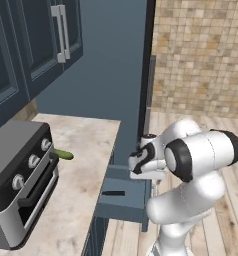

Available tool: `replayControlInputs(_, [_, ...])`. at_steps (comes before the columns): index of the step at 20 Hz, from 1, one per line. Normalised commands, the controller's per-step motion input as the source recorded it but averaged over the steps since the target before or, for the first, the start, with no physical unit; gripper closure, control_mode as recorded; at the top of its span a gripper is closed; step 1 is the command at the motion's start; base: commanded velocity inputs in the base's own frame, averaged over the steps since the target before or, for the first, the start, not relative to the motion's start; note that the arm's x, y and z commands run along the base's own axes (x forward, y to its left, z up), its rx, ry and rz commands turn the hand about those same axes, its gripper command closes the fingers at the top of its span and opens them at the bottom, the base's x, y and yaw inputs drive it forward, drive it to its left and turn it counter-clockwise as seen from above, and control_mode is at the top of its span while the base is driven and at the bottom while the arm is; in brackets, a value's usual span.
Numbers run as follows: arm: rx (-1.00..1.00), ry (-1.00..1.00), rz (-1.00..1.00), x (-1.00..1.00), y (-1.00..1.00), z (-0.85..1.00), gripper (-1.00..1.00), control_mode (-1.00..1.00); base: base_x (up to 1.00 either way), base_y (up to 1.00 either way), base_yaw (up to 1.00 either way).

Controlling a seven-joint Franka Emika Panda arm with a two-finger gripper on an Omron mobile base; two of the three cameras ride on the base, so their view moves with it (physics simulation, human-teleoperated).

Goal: Pick the pizza cutter from the drawer and place it on the counter.

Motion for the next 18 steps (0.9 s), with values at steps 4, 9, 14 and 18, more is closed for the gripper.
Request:
replayControlInputs(4, [0.00, 0.06, 0.13, 0.52, 0.19, -0.54, -1.00, -1.00, 0.00, 0.00, 0.00])
replayControlInputs(9, [0.00, 0.07, 0.02, -0.10, -0.28, -0.71, -1.00, -1.00, 0.00, 0.00, 0.00])
replayControlInputs(14, [0.01, 0.01, -0.17, -1.00, -1.00, -0.75, -1.00, -1.00, 0.00, 0.00, 0.00])
replayControlInputs(18, [0.01, 0.00, -0.11, -1.00, -1.00, -0.62, -1.00, -1.00, 0.00, 0.00, 0.00])
